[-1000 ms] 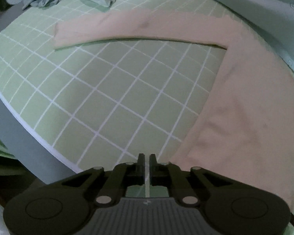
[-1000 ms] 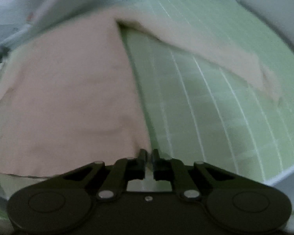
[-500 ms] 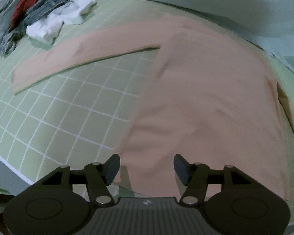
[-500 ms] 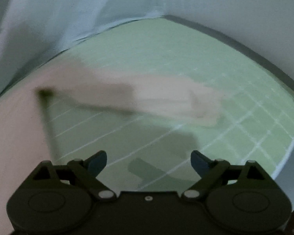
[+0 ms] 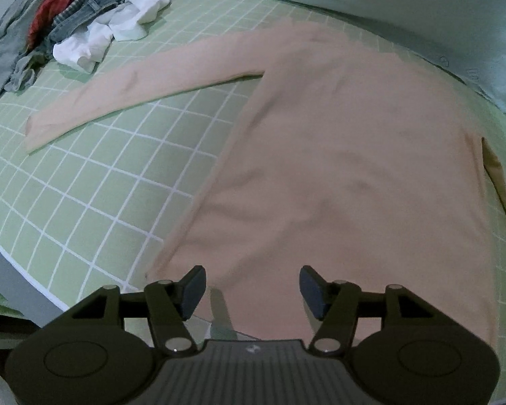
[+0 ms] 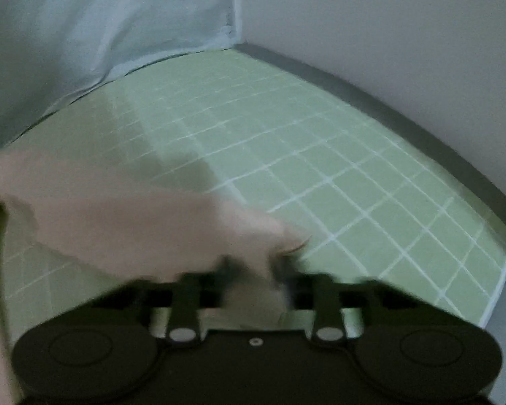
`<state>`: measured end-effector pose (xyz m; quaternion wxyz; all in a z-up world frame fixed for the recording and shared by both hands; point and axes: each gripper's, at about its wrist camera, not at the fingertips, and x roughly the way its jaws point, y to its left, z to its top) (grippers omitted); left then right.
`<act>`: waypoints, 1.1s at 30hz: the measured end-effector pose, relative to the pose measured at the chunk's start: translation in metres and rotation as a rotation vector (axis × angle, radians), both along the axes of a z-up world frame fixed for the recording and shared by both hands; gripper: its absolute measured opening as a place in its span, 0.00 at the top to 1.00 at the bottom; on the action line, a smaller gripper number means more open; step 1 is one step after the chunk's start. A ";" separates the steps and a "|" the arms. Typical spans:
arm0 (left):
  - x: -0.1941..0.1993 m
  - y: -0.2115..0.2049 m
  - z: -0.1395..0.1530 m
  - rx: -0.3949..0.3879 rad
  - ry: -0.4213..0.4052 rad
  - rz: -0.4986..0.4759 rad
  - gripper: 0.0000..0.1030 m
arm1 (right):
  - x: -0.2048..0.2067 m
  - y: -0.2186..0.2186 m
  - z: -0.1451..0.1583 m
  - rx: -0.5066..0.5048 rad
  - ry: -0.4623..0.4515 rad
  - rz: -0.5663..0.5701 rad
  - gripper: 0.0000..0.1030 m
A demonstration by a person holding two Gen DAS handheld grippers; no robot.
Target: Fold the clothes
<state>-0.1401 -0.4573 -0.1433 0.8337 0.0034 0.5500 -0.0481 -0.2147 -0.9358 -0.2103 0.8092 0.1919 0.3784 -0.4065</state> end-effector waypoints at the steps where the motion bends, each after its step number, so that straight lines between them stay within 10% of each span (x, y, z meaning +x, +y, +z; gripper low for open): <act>1: 0.000 0.001 0.000 0.004 -0.003 0.003 0.40 | -0.001 0.002 0.001 -0.013 0.011 0.007 0.92; 7: 0.011 0.030 0.004 -0.001 -0.022 0.085 0.40 | -0.005 -0.010 0.005 -0.041 0.063 -0.103 0.90; 8: 0.014 0.039 0.004 -0.005 -0.018 0.108 0.40 | -0.003 -0.008 0.006 -0.041 0.076 -0.125 0.82; 10: 0.022 0.058 0.004 -0.013 -0.013 0.153 0.40 | 0.000 -0.004 0.010 -0.041 0.101 -0.175 0.29; 12: 0.030 0.078 0.006 -0.015 -0.021 0.192 0.38 | 0.002 0.008 0.012 -0.062 0.103 -0.216 0.13; 28: 0.134 0.231 -0.004 0.028 -0.053 0.358 0.24 | 0.109 0.230 0.028 0.030 -0.056 0.267 0.01; 33: 0.175 0.256 -0.022 0.017 -0.025 0.335 0.23 | 0.142 0.260 0.017 0.055 -0.042 0.248 0.01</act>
